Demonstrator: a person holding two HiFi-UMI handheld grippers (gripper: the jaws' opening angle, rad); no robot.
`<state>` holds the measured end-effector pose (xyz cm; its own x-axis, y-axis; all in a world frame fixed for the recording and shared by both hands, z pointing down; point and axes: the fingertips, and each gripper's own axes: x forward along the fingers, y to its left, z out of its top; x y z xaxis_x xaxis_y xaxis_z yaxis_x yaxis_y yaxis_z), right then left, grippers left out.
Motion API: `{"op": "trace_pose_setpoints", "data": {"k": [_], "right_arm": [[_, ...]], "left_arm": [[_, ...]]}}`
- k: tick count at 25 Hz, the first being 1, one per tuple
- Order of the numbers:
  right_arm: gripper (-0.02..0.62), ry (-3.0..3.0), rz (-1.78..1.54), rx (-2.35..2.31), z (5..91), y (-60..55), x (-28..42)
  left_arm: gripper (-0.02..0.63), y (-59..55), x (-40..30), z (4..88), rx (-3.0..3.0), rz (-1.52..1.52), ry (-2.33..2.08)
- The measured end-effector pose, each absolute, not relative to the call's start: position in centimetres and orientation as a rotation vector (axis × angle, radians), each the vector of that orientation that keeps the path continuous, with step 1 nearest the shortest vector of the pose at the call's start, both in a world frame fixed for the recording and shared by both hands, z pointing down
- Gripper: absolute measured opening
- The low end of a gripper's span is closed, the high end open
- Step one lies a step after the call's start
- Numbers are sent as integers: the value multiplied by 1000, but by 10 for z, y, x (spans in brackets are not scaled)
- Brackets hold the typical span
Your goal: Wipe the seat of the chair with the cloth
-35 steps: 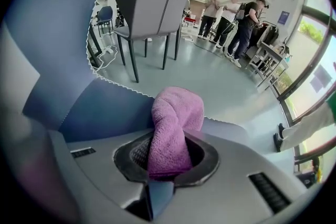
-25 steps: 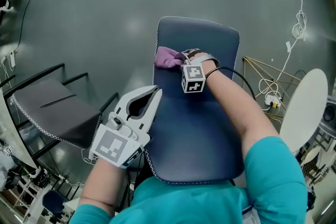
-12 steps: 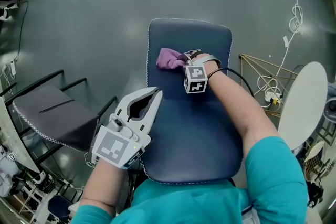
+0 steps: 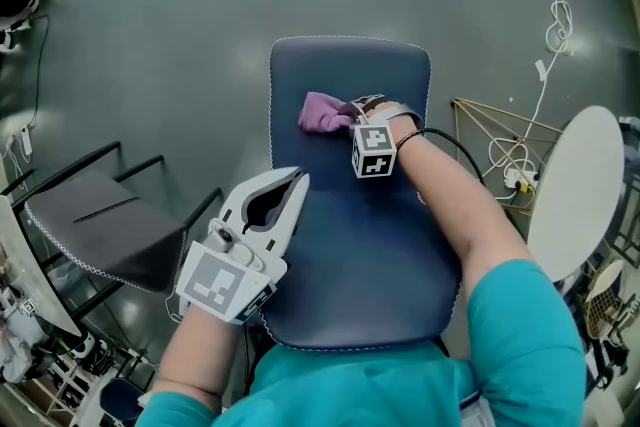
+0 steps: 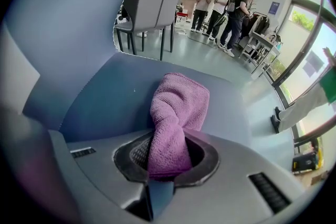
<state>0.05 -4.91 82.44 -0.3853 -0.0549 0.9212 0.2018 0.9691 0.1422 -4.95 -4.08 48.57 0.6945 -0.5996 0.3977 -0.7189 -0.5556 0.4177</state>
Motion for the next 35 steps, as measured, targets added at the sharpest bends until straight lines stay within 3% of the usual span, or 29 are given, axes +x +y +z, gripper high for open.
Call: {"op": "trace_pose_setpoints", "data": {"k": [35], "right_arm": [[57, -1922, -206, -29, 829, -46, 91]], "left_arm": [[-12, -42, 18, 488, 2400, 339, -896]]}}
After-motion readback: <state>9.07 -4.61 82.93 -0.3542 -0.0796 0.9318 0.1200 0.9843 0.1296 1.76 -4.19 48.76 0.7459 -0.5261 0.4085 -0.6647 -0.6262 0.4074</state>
